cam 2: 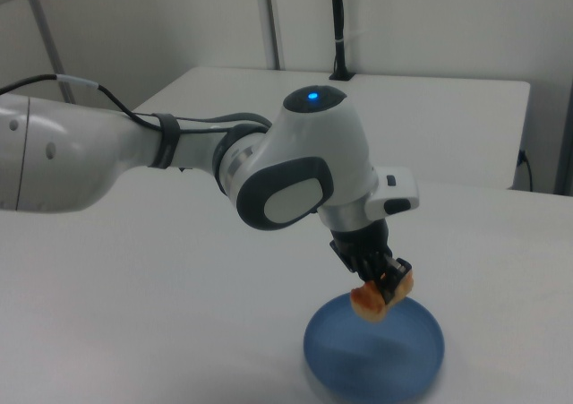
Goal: Put the bread on the table
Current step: 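Lift the bread roll up off the blue plate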
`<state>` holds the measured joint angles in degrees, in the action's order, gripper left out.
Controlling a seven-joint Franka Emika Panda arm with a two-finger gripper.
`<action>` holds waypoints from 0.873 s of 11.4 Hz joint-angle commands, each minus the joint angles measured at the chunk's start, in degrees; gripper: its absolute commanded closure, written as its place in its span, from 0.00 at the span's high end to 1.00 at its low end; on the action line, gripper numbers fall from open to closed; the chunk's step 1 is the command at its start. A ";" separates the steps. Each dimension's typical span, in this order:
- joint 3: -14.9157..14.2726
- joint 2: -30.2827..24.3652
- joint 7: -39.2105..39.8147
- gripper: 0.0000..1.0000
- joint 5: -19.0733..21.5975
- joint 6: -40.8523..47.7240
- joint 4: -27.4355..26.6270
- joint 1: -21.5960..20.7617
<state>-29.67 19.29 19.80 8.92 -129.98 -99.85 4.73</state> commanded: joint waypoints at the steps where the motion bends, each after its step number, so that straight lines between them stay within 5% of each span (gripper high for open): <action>1: 0.40 -2.15 1.38 0.25 1.63 4.46 2.02 -0.77; 7: 8.12 -2.42 -1.61 0.33 0.84 9.47 7.38 -3.06; 10: 11.64 -2.16 -5.20 0.42 0.58 9.49 9.41 -7.61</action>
<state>-20.04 17.67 17.28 9.36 -122.16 -91.69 0.47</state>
